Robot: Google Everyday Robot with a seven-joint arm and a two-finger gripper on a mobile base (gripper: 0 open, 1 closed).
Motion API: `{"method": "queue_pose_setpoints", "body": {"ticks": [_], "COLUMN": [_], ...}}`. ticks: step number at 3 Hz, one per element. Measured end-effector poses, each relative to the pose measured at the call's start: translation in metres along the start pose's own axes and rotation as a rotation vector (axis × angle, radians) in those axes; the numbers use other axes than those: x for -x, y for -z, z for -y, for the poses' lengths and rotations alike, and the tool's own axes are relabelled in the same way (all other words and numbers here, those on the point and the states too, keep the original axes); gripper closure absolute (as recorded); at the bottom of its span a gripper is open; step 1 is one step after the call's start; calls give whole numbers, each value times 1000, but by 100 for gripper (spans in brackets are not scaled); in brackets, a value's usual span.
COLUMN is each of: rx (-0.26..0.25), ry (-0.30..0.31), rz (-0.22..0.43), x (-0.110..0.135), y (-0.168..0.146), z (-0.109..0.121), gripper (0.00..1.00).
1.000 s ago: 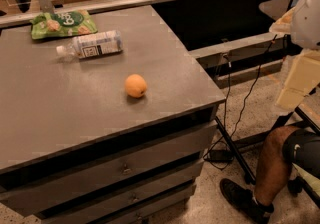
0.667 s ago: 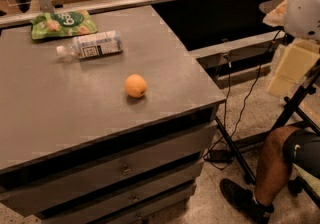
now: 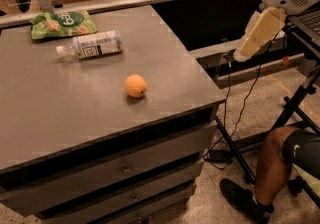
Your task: Move blue plastic bottle near orange
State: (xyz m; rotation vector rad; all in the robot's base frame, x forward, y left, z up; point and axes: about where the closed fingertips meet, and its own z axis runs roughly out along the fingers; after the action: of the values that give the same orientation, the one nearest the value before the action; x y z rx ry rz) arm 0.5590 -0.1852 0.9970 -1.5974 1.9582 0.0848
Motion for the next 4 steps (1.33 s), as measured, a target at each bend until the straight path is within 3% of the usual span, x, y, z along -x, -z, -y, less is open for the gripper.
{"method": "queue_pose_setpoints", "body": {"ticks": [1,2,3,4], "rx": [24,63,94,50], "ry": [51,67,33,9], "rz": [54,121,237,393], "x": [16,32,43,68], "y": [-23,-53,-85,-112], "z": [24,33,32,37], "gripper": [0,0,0,0]}}
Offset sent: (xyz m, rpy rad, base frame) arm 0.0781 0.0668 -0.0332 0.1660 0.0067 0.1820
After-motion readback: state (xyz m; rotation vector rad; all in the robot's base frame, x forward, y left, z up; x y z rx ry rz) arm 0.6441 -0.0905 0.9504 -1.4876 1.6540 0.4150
